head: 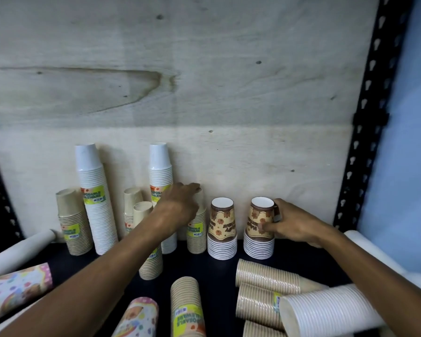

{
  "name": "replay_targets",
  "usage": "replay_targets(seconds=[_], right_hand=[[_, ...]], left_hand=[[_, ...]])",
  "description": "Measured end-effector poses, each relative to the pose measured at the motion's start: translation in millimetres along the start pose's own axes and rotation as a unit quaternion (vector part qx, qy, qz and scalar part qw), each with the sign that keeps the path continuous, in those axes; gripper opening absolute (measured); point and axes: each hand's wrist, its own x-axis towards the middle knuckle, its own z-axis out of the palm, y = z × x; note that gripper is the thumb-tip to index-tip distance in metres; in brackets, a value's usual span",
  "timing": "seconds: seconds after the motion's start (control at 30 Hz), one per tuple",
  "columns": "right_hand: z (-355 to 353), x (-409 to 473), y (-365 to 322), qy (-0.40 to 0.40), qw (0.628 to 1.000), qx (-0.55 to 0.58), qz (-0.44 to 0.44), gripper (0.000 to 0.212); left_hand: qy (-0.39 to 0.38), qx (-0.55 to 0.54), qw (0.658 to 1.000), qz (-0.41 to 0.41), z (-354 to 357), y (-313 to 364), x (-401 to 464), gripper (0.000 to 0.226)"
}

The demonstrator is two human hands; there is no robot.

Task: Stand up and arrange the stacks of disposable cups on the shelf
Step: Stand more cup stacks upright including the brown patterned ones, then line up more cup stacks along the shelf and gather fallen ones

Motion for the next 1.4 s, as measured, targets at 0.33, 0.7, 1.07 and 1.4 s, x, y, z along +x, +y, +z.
replay_targets(seconds=[0.33,0.7,1.07,1.4], right_hand=[[4.3,2.1,4.6,0.013,0.999,-0.027,0.014,0.059],[3.7,-1.2,1.3,-0.006,1.0,-0.02,0.003,0.053],[-48.5,-47.0,7.5,0.017,0.988,-0.119,0.092,0.056],[-84.3,-127.8,23.0,0.061,0.902,-0.359,0.233,0.046]], left_hand=[[0.026,-0.019,0.999,0.006,3.8,-6.5,-6.6,0.053],[0.037,-0.019,0.999,-0.001,8.8,-3.5,-6.7,0.056],[0.102,0.024,0.992,0.076,-29.4,35.7,-44.4,0.048],[-0.106,0.012,0.986,0.131,25.9,74.9,-68.0,0.038]])
